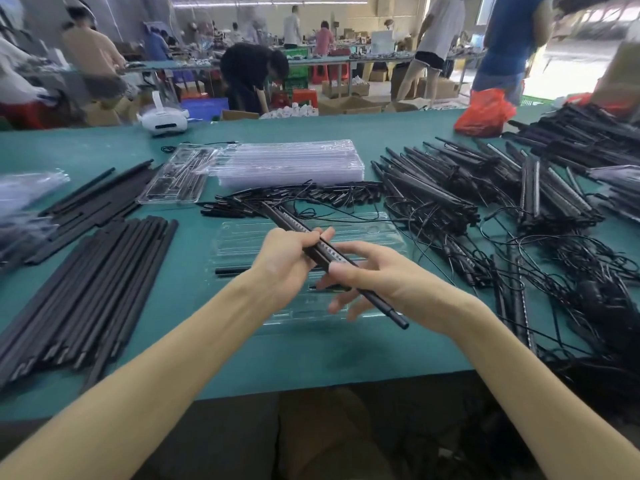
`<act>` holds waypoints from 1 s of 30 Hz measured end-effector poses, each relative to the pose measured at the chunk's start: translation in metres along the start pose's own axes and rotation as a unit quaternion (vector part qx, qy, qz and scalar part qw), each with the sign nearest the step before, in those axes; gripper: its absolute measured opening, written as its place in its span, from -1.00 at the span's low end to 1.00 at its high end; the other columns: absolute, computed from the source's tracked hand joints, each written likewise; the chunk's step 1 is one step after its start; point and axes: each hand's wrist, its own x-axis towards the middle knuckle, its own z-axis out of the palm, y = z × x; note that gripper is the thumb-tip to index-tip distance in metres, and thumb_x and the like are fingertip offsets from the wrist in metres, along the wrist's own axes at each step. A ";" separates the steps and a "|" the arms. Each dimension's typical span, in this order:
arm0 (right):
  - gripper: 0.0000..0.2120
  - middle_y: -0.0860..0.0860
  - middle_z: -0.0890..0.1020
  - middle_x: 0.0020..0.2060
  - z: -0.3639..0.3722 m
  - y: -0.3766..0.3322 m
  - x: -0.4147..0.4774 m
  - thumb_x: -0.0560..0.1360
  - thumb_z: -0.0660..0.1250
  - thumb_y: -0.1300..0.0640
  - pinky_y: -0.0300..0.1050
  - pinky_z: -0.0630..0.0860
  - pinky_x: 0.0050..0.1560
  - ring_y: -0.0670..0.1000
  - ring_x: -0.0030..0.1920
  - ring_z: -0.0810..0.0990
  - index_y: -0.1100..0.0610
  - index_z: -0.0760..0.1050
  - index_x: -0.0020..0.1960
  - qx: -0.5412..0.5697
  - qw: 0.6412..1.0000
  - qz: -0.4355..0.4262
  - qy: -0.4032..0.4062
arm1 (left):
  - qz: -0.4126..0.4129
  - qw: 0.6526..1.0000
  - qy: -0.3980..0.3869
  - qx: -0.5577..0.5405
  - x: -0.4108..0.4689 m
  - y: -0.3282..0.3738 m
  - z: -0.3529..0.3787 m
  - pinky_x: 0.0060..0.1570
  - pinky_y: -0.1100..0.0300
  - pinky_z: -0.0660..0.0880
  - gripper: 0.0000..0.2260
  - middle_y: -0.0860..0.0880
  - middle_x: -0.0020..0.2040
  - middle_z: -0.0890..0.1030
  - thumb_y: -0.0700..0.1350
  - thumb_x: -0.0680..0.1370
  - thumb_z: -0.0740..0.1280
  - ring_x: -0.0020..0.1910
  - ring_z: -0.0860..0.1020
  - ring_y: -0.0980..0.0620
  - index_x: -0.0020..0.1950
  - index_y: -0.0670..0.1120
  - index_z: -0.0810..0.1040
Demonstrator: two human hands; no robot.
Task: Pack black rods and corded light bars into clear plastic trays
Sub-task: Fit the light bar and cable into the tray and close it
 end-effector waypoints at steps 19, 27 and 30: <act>-0.84 0.04 0.74 -0.24 -0.042 -0.008 0.006 0.54 0.44 0.19 -0.16 0.50 -0.35 0.06 -0.28 0.71 0.14 0.62 0.13 -0.328 0.943 -0.019 0.062 | -0.007 0.990 0.058 0.128 0.003 0.058 -0.130 -0.20 0.18 0.67 -0.85 -0.17 -0.02 0.69 -0.36 0.62 0.24 0.03 0.64 -0.11 0.10 -0.30 0.59; -0.93 -0.11 0.72 -0.24 -0.039 0.009 0.023 0.53 0.44 0.17 -0.43 0.44 -0.25 -0.28 -0.28 0.62 0.04 0.70 -0.05 -0.372 0.907 -0.055 0.188 | -0.006 0.982 -0.005 0.190 -0.009 0.064 -0.149 -0.15 0.23 0.65 -0.68 -0.15 0.06 0.71 -0.38 0.44 0.38 -0.10 0.70 0.00 0.19 -0.21 0.62; -0.92 -0.10 0.73 -0.28 -0.036 0.012 0.027 0.53 0.43 0.20 -0.37 0.52 -0.13 -0.22 -0.28 0.63 0.08 0.70 -0.07 -0.361 0.907 -0.065 0.205 | 0.002 0.978 -0.009 0.208 -0.011 0.063 -0.153 -0.15 0.26 0.63 -0.68 -0.14 0.06 0.71 -0.38 0.45 0.39 -0.08 0.70 0.03 0.19 -0.22 0.62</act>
